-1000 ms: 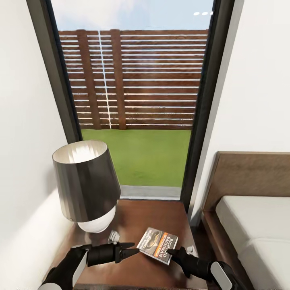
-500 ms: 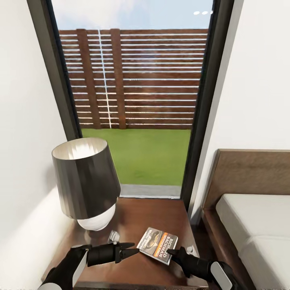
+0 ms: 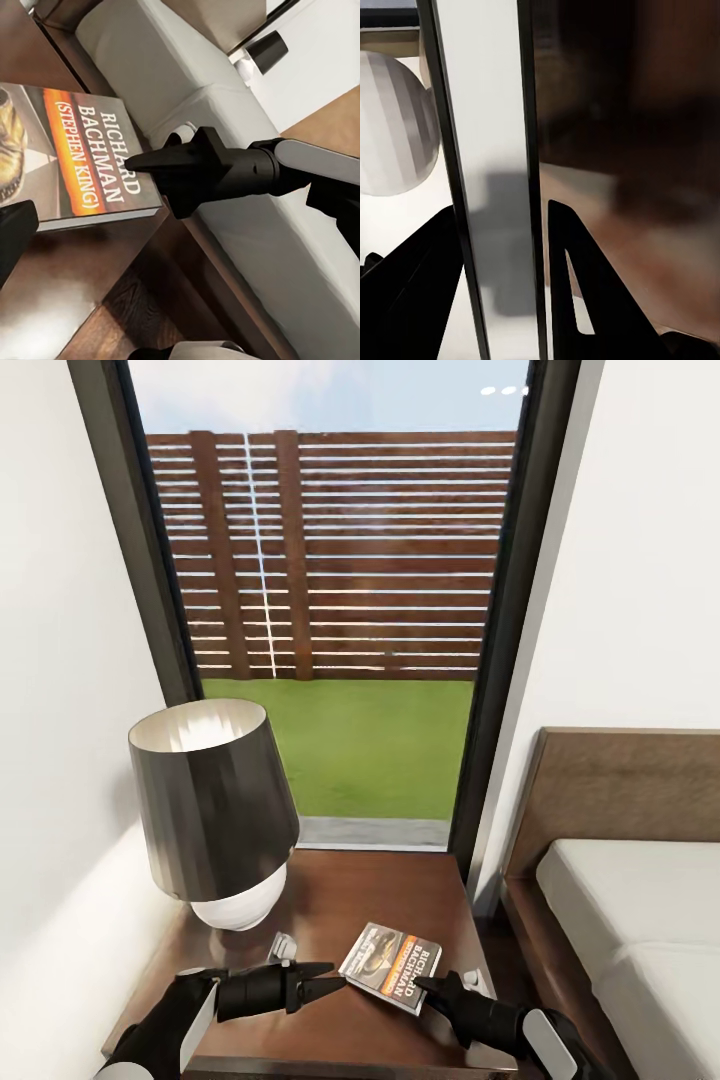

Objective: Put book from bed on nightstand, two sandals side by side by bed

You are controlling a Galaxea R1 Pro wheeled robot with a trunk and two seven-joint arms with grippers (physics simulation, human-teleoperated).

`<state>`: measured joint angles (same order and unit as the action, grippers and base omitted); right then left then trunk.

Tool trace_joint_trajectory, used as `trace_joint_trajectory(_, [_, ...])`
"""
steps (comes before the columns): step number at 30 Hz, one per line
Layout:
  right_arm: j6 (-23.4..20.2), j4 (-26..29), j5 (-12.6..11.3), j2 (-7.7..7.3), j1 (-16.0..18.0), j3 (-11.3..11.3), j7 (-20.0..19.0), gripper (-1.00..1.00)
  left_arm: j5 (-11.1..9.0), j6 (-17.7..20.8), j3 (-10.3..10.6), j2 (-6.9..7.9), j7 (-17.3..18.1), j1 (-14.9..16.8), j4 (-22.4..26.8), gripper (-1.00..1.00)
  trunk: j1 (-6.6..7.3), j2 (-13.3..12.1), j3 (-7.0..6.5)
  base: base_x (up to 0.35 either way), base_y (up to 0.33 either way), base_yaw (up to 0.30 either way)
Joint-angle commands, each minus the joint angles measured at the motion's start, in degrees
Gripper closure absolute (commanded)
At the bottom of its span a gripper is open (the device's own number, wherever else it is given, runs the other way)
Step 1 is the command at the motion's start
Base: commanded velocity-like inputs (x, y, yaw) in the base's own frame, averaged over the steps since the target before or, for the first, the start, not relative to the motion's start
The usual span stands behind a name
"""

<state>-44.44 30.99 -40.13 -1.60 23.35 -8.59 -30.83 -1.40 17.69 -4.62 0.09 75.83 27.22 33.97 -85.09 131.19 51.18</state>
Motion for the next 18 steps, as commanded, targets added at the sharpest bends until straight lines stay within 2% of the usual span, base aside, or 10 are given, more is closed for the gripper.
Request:
trace_joint_trajectory(1, [-0.03,-0.05,1.07,0.02,0.03,-0.23,-0.11,1.0,-0.13,0.6,-0.04,0.0,0.19,0.03,0.01,-1.0,0.01,0.02,0.06,0.0,0.0,0.0])
trace_joint_trajectory(16, [-0.03,-0.05,1.09,0.02,0.03,-0.24,-0.11,1.0,-0.17,0.59,-0.04,0.0,0.19,0.03,0.03,-1.0,0.01,0.02,0.06,0.0,0.0,0.0])
trace_joint_trajectory(18, [-0.03,-0.05,1.09,0.02,0.03,-0.23,-0.11,1.0,-0.17,0.61,-0.04,0.0,0.19,0.03,0.04,-1.0,0.45,-0.78,-0.3,0.0,0.0,0.0])
